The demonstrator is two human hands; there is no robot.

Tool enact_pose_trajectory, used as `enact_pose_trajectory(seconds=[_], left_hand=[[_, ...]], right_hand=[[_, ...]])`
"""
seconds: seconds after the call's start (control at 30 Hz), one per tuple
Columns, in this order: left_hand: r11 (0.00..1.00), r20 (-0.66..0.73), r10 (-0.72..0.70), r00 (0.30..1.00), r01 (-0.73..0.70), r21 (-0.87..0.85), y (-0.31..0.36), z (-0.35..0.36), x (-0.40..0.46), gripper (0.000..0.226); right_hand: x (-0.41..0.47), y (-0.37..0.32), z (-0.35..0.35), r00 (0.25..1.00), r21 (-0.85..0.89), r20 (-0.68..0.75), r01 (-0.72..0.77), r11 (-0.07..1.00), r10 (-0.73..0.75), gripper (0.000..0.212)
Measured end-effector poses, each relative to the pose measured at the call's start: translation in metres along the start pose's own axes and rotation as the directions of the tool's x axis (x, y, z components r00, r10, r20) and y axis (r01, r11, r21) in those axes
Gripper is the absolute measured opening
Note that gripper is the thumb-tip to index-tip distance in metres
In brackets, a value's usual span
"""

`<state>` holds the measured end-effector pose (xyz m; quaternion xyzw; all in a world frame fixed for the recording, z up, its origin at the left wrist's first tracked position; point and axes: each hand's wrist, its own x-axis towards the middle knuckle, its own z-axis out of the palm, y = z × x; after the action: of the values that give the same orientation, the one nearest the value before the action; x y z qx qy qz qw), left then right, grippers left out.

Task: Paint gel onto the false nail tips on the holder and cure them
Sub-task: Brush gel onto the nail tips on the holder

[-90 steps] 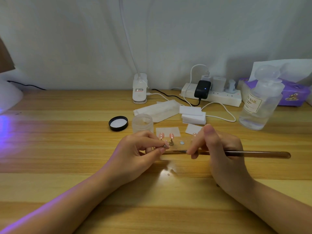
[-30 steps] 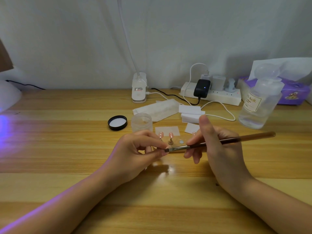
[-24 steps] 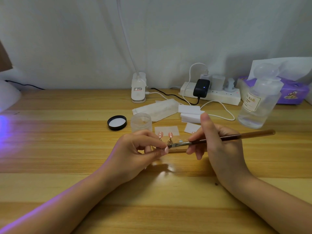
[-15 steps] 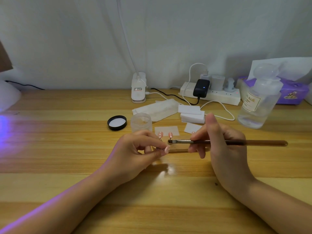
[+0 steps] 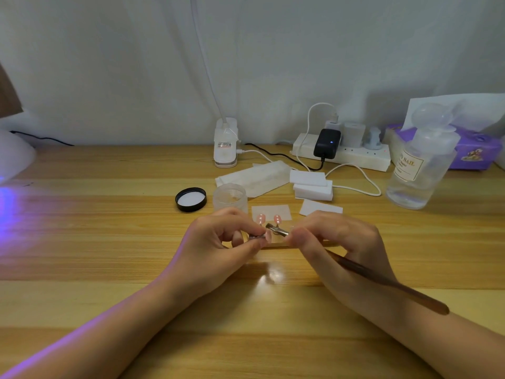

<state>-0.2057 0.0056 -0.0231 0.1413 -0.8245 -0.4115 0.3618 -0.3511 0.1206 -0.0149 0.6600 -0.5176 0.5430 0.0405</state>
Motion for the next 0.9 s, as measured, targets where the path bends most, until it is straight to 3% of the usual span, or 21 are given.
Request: enact_pose_trajectory(seconds=[0.1, 0.23, 0.33, 0.5, 0.63, 0.77, 0.9], left_hand=[[1.000, -0.005, -0.022, 1.000, 0.022, -0.003, 0.0001, -0.0001, -0.0002, 0.020], [0.999, -0.005, -0.045, 0.999, 0.045, -0.022, 0.0023, 0.0008, -0.0002, 0.008], [0.998, -0.004, -0.049, 0.999, 0.049, -0.030, 0.0029, 0.0010, -0.0002, 0.008], [0.998, -0.005, -0.048, 0.999, 0.047, -0.037, 0.0035, 0.0011, -0.0001, 0.010], [0.999, -0.007, -0.049, 0.999, 0.049, -0.010, 0.0033, 0.0006, 0.0001, 0.017], [0.998, 0.000, -0.050, 0.999, 0.050, -0.027, 0.0054, 0.0008, 0.0004, 0.007], [0.998, -0.005, -0.051, 0.999, 0.051, -0.023, 0.0043, 0.0010, 0.0004, 0.010]], right_hand=[[-0.0008, 0.0007, 0.0017, 1.000, -0.005, -0.014, -0.009, 1.000, 0.009, 0.042], [-0.0046, 0.0014, 0.0019, 0.999, 0.093, -0.009, -0.038, 0.995, 0.039, 0.054], [-0.0056, 0.0021, 0.0014, 0.994, 0.149, -0.047, -0.086, 0.985, 0.093, 0.055], [-0.0028, 0.0004, 0.0041, 0.991, 0.071, -0.065, -0.116, 0.991, 0.121, 0.048], [-0.0054, 0.0001, 0.0035, 0.990, 0.156, -0.045, -0.122, 0.980, 0.131, 0.048], [-0.0066, 0.0000, 0.0031, 0.985, 0.218, -0.046, -0.154, 0.964, 0.168, 0.048], [-0.0047, -0.0008, 0.0030, 0.980, 0.138, -0.086, -0.167, 0.976, 0.180, 0.048]])
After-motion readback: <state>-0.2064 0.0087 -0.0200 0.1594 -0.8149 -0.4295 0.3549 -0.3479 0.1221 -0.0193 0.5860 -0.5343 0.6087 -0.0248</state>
